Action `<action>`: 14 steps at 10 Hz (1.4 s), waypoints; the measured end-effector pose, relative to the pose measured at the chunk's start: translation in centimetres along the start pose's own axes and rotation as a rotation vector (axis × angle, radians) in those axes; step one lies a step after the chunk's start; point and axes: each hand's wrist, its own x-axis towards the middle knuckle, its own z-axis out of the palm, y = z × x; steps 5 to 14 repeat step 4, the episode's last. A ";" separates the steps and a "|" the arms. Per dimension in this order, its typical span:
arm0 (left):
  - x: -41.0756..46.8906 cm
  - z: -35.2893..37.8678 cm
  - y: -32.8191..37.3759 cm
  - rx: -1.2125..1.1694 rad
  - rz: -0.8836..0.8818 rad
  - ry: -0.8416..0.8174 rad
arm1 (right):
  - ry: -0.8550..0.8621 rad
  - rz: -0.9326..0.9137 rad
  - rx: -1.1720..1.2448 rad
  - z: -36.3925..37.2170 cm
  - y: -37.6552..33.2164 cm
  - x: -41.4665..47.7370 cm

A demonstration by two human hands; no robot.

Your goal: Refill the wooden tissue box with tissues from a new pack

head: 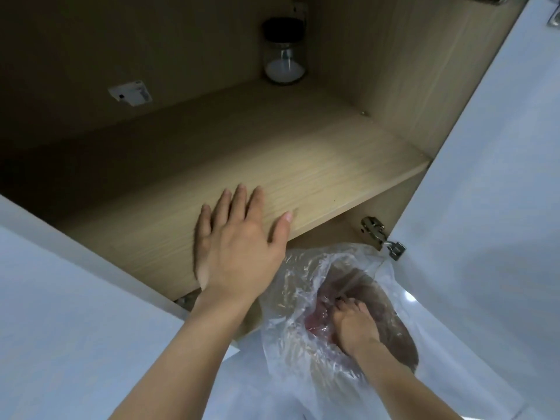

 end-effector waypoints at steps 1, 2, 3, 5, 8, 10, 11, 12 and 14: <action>-0.2 -0.1 0.0 -0.005 0.004 0.000 | -0.082 -0.009 -0.091 0.0 -0.3 0.1; -0.2 -0.1 -0.1 -0.006 0.017 -0.015 | -0.065 -0.014 -0.020 -1.4 -0.3 -0.4; -0.1 -0.3 -0.3 -0.003 0.037 -0.017 | -0.082 -0.037 0.095 -3.9 -0.2 -1.6; -0.3 -0.8 -0.5 -0.023 0.058 -0.063 | -0.035 -0.077 0.126 -6.8 -0.3 -3.4; -0.3 -0.8 -0.5 -0.023 0.058 -0.063 | -0.035 -0.077 0.126 -6.8 -0.3 -3.4; -0.3 -0.8 -0.5 -0.023 0.058 -0.063 | -0.035 -0.077 0.126 -6.8 -0.3 -3.4; -0.3 -0.8 -0.5 -0.023 0.058 -0.063 | -0.035 -0.077 0.126 -6.8 -0.3 -3.4; -0.3 -0.8 -0.5 -0.023 0.058 -0.063 | -0.035 -0.077 0.126 -6.8 -0.3 -3.4; -0.3 -0.8 -0.5 -0.023 0.058 -0.063 | -0.035 -0.077 0.126 -6.8 -0.3 -3.4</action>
